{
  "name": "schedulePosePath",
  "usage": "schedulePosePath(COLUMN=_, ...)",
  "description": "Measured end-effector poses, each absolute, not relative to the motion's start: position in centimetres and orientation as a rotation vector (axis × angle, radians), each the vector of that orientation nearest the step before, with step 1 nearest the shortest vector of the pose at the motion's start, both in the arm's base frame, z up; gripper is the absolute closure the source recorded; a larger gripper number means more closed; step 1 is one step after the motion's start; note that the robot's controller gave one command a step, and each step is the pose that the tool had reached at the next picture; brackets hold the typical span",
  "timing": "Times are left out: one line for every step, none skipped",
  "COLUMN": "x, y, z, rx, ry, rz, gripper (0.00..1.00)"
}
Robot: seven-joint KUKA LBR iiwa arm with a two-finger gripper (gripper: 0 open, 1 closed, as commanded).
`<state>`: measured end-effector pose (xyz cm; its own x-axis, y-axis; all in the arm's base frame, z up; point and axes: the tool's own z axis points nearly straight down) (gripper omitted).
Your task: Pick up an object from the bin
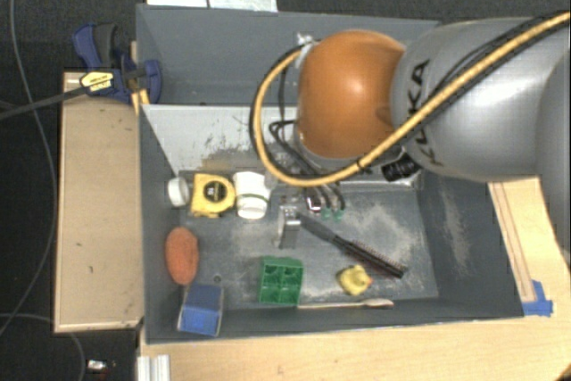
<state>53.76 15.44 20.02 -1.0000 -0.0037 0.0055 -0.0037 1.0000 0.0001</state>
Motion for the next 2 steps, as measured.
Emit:
schedulePosePath(x=53.9, y=15.4, z=20.5, rx=-0.001, ry=-3.144, rz=-0.002, gripper=0.0)
schedulePosePath(x=53.8, y=12.0, z=14.7, rx=-0.044, ry=-3.149, rz=-0.005, gripper=0.0)
